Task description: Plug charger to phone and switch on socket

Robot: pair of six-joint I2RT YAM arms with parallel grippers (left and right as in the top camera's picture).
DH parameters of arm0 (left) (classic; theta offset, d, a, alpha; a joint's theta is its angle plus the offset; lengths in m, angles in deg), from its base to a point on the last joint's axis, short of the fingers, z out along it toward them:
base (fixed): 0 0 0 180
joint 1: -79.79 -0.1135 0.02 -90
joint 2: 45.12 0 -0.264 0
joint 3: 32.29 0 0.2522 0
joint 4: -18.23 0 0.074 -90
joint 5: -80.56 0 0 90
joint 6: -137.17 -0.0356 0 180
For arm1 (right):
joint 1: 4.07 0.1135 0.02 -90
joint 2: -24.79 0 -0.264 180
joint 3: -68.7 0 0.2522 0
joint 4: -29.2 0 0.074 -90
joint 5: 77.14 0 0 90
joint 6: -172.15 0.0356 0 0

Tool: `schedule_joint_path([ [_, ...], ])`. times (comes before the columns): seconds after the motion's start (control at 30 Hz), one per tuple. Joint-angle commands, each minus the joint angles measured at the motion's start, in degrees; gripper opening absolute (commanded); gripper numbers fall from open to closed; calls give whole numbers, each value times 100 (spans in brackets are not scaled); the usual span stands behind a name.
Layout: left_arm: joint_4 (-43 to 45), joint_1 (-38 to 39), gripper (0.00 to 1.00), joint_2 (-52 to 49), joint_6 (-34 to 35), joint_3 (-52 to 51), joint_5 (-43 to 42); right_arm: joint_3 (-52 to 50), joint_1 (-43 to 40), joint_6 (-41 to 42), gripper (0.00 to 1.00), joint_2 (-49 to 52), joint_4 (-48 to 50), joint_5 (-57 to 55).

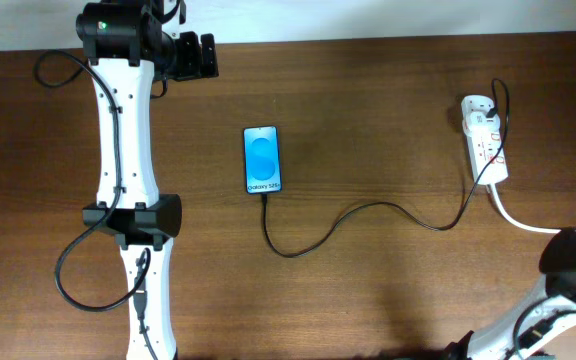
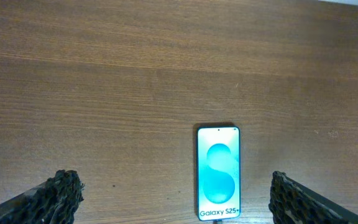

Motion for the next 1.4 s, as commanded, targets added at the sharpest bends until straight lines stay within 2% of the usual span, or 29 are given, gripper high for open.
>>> schedule_joint_path([
  [0.0, -2, -4, 99, 186, -28, 35, 46, 450, 476, -999, 91, -627, -166, 1305],
  [0.1, -2, -4, 99, 186, -28, 35, 46, 448, 839, -1034, 93, -1224, -166, 1937],
  [0.17, -2, -4, 100, 186, -28, 35, 46, 411, 1346, -1032, 100, -1738, -166, 2223],
  [0.37, -2, 2, 99, 186, -28, 35, 46, 411, 3191, -839, 98, -2643, -164, 2197],
  [0.43, -2, 2, 99, 186, -28, 35, 46, 413, 3567, -820, 98, -2833, -162, 2175],
  [0.63, -2, 2, 100, 186, -28, 35, 46, 413, 3648, -844, 98, -2973, -162, 2105],
  [0.73, -2, 2, 99, 186, -28, 35, 46, 411, 3648, -846, 98, -2981, -162, 1696],
  [0.83, -2, 2, 99, 186, -28, 35, 46, 411, 3650, -1659, 98, -2857, -162, 1692],
  [1.0, -2, 2, 99, 186, -28, 35, 46, 214, 3648, -3477, 98, -3023, -151, 1676],
  [1.1, -2, 2, 99, 186, -28, 35, 46, -481, 3615, -4256, 98, -3539, 258, 1672],
  [1.13, -2, 2, 99, 186, -28, 35, 46, -1062, 3506, -4365, 98, -3877, 708, 1672],
  [1.27, -2, 2, 99, 186, -28, 35, 46, -3045, 3331, -4356, 98, -5027, 1862, 1670],
  [1.37, -2, 2, 99, 186, -28, 35, 46, -4835, 3327, -4210, 98, -6011, 3077, 1670],
])
